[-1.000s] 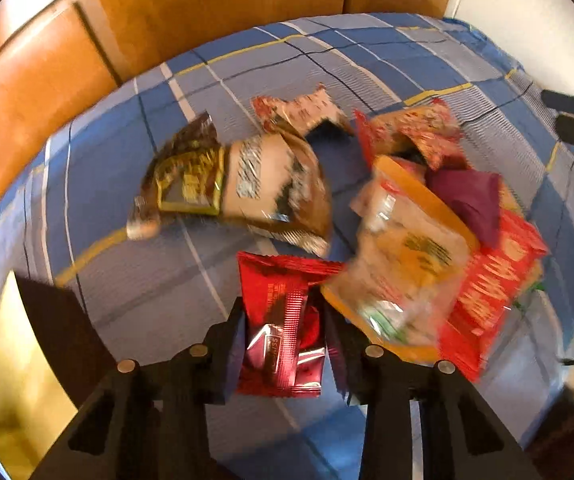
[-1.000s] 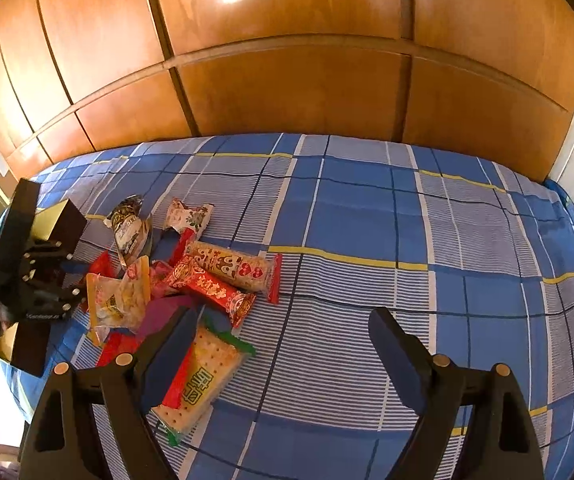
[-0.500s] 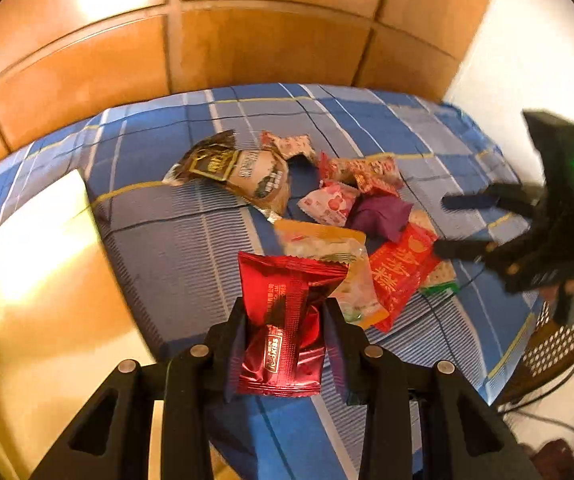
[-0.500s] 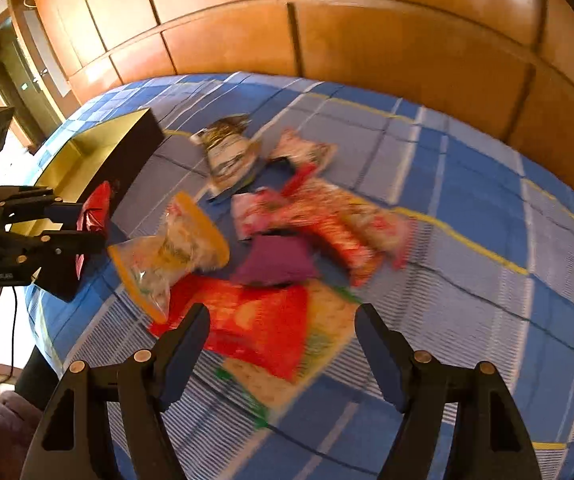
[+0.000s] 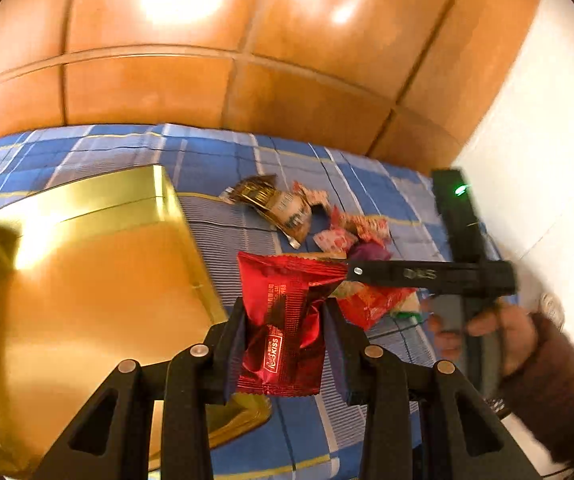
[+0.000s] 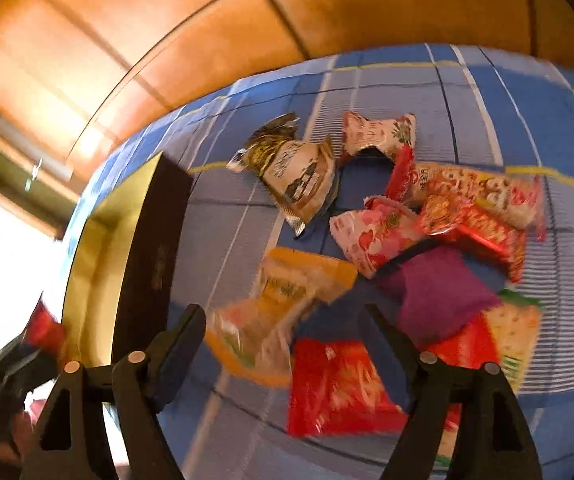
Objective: Organize snacks
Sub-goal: 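Drop the red snack into the gold tray while the right gripper grasps the clear bag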
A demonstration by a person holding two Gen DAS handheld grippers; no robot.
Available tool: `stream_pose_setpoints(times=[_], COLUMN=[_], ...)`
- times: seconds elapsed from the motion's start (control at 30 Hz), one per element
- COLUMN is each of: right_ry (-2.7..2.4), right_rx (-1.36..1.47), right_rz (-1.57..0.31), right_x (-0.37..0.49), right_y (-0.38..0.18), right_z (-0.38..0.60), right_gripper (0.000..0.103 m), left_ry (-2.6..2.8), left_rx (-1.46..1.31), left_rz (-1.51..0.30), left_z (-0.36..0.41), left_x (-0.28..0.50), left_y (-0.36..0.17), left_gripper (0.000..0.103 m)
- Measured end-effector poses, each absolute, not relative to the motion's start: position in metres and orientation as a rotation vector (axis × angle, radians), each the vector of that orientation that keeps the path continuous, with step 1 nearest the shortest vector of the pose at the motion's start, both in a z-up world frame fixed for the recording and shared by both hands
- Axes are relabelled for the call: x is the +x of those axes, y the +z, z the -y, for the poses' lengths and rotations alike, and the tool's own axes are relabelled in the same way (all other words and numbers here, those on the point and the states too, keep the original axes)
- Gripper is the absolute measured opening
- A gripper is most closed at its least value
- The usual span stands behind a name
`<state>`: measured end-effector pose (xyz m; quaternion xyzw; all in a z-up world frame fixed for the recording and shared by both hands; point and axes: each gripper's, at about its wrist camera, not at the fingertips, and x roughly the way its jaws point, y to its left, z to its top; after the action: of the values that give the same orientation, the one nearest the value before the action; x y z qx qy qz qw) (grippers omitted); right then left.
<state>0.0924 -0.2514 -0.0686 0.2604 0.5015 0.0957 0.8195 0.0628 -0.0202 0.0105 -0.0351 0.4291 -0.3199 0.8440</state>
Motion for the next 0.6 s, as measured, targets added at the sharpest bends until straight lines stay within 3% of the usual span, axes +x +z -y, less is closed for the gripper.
stream_pose_setpoints(times=[0.07, 0.1, 0.13, 0.17, 0.6], right_ry=[0.163, 0.149, 0.137, 0.148, 0.198], right_rx=[0.522, 0.469, 0.425, 0.396, 0.112], right_rz=[-1.080, -1.099, -1.113, -1.128, -1.109], right_x=[0.101, 0.104, 0.105, 0.105, 0.102], right_y=[-0.073, -0.075, -0.077, -0.080, -0.080], right_z=[0.245, 0.238, 0.232, 0.223, 0.186], right_gripper=[0.078, 0.070, 0.039, 0.033, 0.032], left_ry=[-0.641, -0.609, -0.567, -0.517, -0.293], left_rx=[-0.119, -0.140, -0.160, -0.189, -0.342], left_rz=[-0.900, -0.902, -0.910, -0.930, -1.074], left_z=[0.003, -0.007, -0.016, -0.027, -0.037], left_x=[0.065, 0.068, 0.073, 0.082, 0.190], left_y=[0.014, 0.014, 0.012, 0.008, -0.042], left_gripper=[0.037, 0.037, 0.037, 0.037, 0.038])
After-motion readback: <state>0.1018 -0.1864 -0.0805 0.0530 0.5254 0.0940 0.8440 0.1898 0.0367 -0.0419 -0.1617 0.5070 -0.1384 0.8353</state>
